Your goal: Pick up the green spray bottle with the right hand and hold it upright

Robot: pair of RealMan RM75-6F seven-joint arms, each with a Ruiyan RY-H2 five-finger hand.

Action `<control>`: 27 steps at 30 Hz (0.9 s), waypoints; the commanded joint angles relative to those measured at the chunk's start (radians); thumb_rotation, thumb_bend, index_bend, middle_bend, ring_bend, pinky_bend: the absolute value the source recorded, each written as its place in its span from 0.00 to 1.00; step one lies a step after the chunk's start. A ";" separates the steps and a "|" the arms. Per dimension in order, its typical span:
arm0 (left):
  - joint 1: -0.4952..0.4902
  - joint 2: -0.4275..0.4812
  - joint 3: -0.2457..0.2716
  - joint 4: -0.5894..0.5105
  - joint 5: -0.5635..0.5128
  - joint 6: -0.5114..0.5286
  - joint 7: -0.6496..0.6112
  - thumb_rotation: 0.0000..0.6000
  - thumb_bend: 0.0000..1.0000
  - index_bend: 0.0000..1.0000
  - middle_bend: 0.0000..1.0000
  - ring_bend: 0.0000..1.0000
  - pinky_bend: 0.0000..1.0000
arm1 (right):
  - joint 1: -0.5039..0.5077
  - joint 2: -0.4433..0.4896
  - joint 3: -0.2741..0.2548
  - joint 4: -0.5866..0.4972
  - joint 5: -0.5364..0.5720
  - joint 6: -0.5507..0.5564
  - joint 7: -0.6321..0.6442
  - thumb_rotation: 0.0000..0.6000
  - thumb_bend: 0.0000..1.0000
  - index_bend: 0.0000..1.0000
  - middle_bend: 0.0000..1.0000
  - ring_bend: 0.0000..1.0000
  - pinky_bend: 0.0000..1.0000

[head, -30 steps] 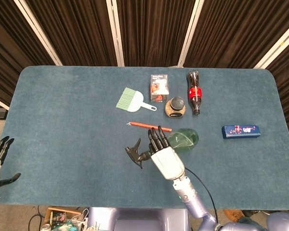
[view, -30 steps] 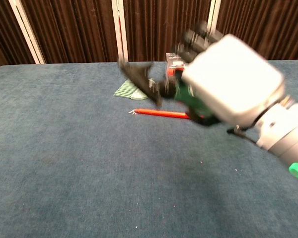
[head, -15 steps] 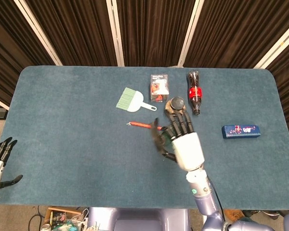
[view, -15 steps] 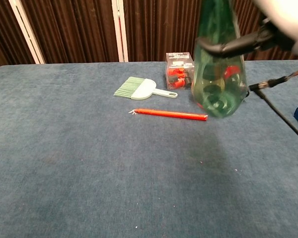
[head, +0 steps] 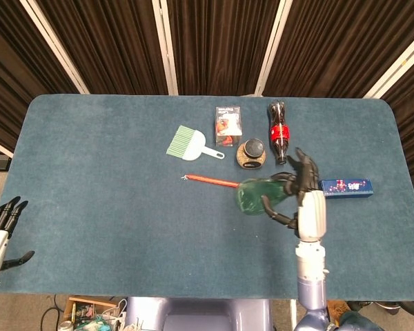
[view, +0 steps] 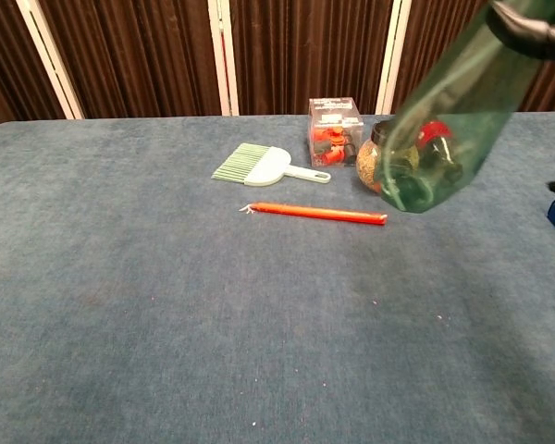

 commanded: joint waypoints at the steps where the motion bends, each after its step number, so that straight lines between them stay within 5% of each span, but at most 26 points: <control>1: 0.001 0.000 0.002 0.000 0.004 0.001 -0.008 1.00 0.05 0.03 0.01 0.07 0.12 | -0.034 -0.058 -0.037 0.138 -0.024 0.052 0.101 1.00 0.52 0.88 0.05 0.00 0.00; 15: 0.004 0.005 0.004 0.000 0.008 0.003 -0.015 1.00 0.06 0.04 0.01 0.07 0.12 | -0.062 -0.152 -0.136 0.339 -0.037 0.023 0.141 1.00 0.53 0.88 0.05 0.00 0.00; 27: 0.002 0.003 0.002 0.000 0.000 -0.005 -0.013 1.00 0.05 0.05 0.01 0.07 0.12 | -0.053 -0.157 -0.136 0.346 0.002 -0.062 0.086 1.00 0.49 0.85 0.05 0.00 0.00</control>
